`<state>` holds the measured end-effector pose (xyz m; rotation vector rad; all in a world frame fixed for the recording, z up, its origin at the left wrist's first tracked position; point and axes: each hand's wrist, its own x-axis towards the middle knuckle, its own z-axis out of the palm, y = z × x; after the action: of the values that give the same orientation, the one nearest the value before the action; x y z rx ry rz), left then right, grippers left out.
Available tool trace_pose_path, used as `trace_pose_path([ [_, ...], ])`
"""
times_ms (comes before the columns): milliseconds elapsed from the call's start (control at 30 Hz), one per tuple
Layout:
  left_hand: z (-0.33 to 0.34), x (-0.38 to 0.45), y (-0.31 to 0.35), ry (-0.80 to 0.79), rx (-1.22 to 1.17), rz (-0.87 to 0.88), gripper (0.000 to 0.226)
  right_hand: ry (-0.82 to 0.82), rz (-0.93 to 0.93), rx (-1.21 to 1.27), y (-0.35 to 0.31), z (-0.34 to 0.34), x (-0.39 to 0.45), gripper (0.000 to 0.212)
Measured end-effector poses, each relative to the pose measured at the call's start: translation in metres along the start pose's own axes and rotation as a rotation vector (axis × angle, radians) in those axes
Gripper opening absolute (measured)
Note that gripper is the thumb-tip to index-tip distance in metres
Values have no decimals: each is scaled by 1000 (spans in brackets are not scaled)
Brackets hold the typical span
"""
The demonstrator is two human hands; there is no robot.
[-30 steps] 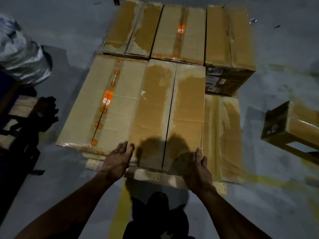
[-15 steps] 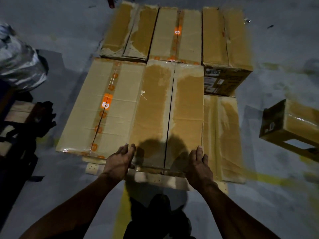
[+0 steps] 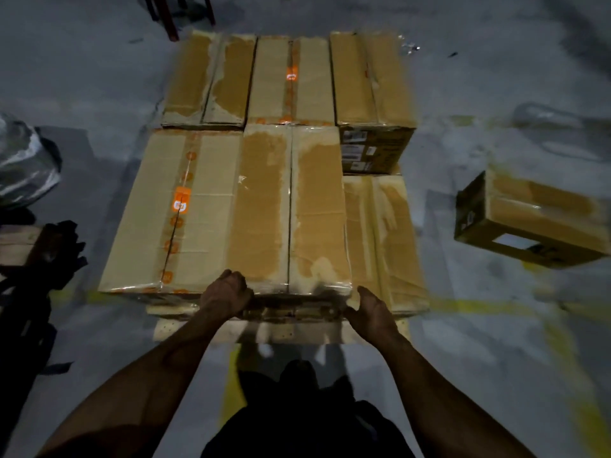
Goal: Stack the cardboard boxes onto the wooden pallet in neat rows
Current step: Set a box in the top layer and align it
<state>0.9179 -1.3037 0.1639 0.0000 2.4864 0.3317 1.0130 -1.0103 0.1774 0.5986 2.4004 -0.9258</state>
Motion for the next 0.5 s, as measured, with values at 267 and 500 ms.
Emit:
trace_pose_path([
  [267, 3, -26, 137, -13, -81, 150, 42, 280, 391, 450, 88, -52, -45, 48],
  [500, 62, -36, 282, -96, -26, 306, 41, 408, 500, 719, 206, -113, -60, 58],
])
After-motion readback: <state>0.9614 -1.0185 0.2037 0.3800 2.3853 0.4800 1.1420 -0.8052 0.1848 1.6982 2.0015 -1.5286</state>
